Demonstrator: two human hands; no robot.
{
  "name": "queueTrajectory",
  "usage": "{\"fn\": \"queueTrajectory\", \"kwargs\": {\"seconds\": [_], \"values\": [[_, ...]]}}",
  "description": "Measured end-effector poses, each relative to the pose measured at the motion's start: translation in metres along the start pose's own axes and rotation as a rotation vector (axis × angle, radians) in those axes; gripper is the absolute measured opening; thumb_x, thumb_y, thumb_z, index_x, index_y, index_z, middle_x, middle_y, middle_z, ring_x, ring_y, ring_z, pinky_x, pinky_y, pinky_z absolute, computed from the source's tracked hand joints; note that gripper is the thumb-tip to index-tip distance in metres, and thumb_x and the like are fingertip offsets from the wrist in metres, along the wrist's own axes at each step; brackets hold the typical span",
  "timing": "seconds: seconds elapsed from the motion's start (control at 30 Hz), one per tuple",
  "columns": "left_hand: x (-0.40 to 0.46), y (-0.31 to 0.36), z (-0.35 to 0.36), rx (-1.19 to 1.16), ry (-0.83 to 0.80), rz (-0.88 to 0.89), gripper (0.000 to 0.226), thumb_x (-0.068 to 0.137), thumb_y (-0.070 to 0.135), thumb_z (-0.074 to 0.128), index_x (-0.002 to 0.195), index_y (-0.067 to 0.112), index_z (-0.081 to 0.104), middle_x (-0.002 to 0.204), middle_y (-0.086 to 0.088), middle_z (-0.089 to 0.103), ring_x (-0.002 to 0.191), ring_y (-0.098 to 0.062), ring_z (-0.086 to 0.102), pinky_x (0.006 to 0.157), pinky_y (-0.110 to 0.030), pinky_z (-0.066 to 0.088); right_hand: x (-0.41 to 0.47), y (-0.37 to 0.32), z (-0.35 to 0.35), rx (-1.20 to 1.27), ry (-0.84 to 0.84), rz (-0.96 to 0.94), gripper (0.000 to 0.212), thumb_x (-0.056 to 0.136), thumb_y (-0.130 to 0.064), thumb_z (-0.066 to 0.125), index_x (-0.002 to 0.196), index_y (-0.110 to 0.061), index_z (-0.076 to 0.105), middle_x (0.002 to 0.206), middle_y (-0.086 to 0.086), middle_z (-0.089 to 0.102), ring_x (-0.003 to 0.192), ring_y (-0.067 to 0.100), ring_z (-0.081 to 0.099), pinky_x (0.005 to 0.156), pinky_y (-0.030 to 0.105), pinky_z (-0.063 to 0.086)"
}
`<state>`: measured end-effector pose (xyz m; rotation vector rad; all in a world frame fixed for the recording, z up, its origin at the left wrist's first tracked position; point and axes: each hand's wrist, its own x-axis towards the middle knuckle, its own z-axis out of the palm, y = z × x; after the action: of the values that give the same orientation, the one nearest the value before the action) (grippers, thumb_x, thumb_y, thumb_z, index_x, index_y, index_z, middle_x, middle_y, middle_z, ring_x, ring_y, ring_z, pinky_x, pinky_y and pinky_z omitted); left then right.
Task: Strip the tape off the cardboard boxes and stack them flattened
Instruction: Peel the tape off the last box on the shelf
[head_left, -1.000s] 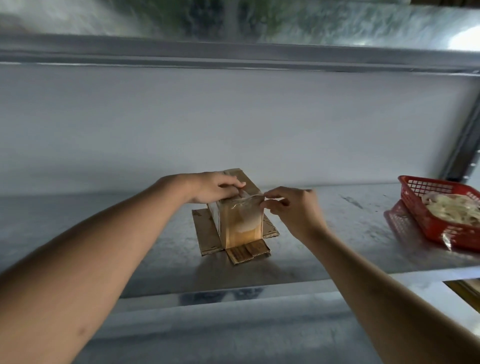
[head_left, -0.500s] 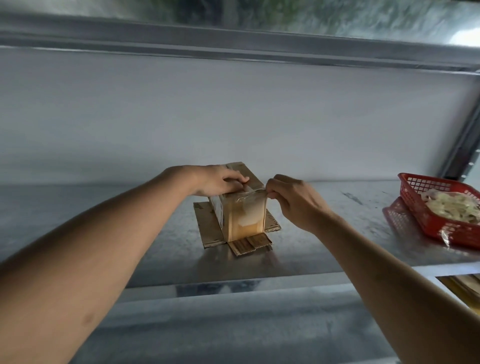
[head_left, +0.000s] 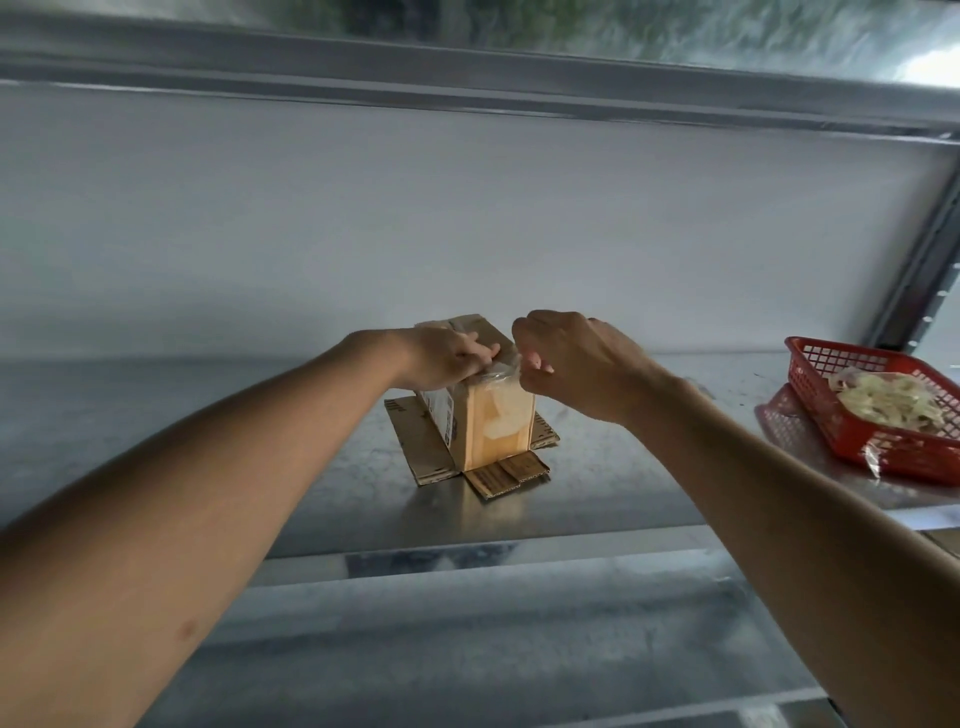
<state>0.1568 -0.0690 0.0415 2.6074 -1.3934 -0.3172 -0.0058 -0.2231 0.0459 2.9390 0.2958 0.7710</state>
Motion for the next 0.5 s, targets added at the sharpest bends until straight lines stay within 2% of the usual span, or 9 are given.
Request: {"fn": "queueTrajectory", "kwargs": {"seconds": [0.03, 0.1, 0.2, 0.27, 0.3, 0.37, 0.43, 0.5], "values": [[0.001, 0.001, 0.001, -0.012, 0.006, -0.003, 0.044, 0.110, 0.049, 0.030, 0.139, 0.037, 0.060, 0.168, 0.018, 0.021, 0.158, -0.011, 0.011, 0.127, -0.044, 0.007, -0.001, 0.000, 0.003, 0.092, 0.032, 0.019, 0.019, 0.093, -0.012, 0.066, 0.085, -0.017, 0.049, 0.083, -0.001, 0.057, 0.068, 0.023, 0.061, 0.062, 0.045, 0.055], [0.003, -0.001, 0.003, -0.008, 0.016, -0.020, 0.042, 0.110, 0.050, 0.030, 0.144, 0.045, 0.054, 0.169, 0.017, 0.017, 0.158, -0.013, 0.009, 0.127, -0.045, 0.006, -0.007, -0.001, 0.015, 0.276, 0.103, 0.137, 0.017, 0.091, -0.011, 0.069, 0.082, -0.012, 0.054, 0.082, 0.000, 0.064, 0.073, 0.019, 0.066, 0.065, 0.041, 0.056], [0.006, -0.005, 0.003, 0.012, 0.021, -0.041, 0.046, 0.108, 0.059, 0.028, 0.152, 0.053, 0.040, 0.171, 0.016, 0.014, 0.159, -0.017, 0.003, 0.128, -0.049, 0.003, -0.020, -0.001, 0.037, 0.758, 0.205, 0.467, 0.008, 0.092, -0.016, 0.074, 0.094, -0.015, 0.066, 0.090, -0.003, 0.073, 0.082, 0.010, 0.074, 0.072, 0.035, 0.063], [0.009, -0.005, 0.003, 0.011, 0.027, -0.039, 0.044, 0.107, 0.060, 0.029, 0.149, 0.054, 0.043, 0.171, 0.013, 0.016, 0.159, -0.020, 0.002, 0.128, -0.051, 0.002, -0.025, -0.004, 0.046, 1.110, 0.250, 0.591, 0.026, 0.089, -0.018, 0.080, 0.111, -0.020, 0.067, 0.098, -0.005, 0.076, 0.085, 0.017, 0.077, 0.075, 0.037, 0.065], [0.008, -0.004, 0.003, 0.010, 0.029, -0.038, 0.044, 0.107, 0.060, 0.030, 0.147, 0.055, 0.046, 0.171, 0.012, 0.017, 0.159, -0.022, 0.002, 0.128, -0.052, 0.002, -0.027, -0.005, 0.050, 1.169, 0.270, 0.612, 0.038, 0.085, -0.019, 0.084, 0.119, -0.023, 0.066, 0.101, -0.007, 0.075, 0.086, 0.020, 0.077, 0.076, 0.037, 0.064], [0.007, -0.002, 0.002, 0.011, 0.029, -0.038, 0.043, 0.106, 0.060, 0.030, 0.146, 0.055, 0.047, 0.171, 0.010, 0.017, 0.159, -0.023, 0.003, 0.128, -0.052, 0.002, -0.027, -0.008, 0.053, 1.080, 0.286, 0.619, 0.042, 0.081, -0.019, 0.088, 0.118, -0.027, 0.071, 0.101, -0.012, 0.077, 0.083, 0.016, 0.076, 0.079, 0.040, 0.064], [0.005, 0.000, 0.001, 0.017, 0.014, -0.045, 0.044, 0.107, 0.059, 0.030, 0.147, 0.054, 0.046, 0.171, 0.009, 0.016, 0.159, -0.025, 0.005, 0.128, -0.052, 0.003, -0.026, -0.012, 0.055, 0.889, 0.324, 0.596, 0.024, 0.083, -0.019, 0.086, 0.103, -0.029, 0.079, 0.092, -0.015, 0.078, 0.080, 0.007, 0.075, 0.081, 0.040, 0.063], [0.004, 0.003, 0.000, 0.012, 0.007, -0.055, 0.043, 0.108, 0.058, 0.030, 0.148, 0.054, 0.046, 0.171, 0.011, 0.016, 0.159, -0.025, 0.005, 0.128, -0.051, 0.003, -0.025, -0.016, 0.054, 0.714, 0.414, 0.557, 0.012, 0.084, -0.018, 0.084, 0.092, -0.027, 0.083, 0.084, -0.017, 0.078, 0.077, 0.000, 0.073, 0.078, 0.032, 0.061]]}}
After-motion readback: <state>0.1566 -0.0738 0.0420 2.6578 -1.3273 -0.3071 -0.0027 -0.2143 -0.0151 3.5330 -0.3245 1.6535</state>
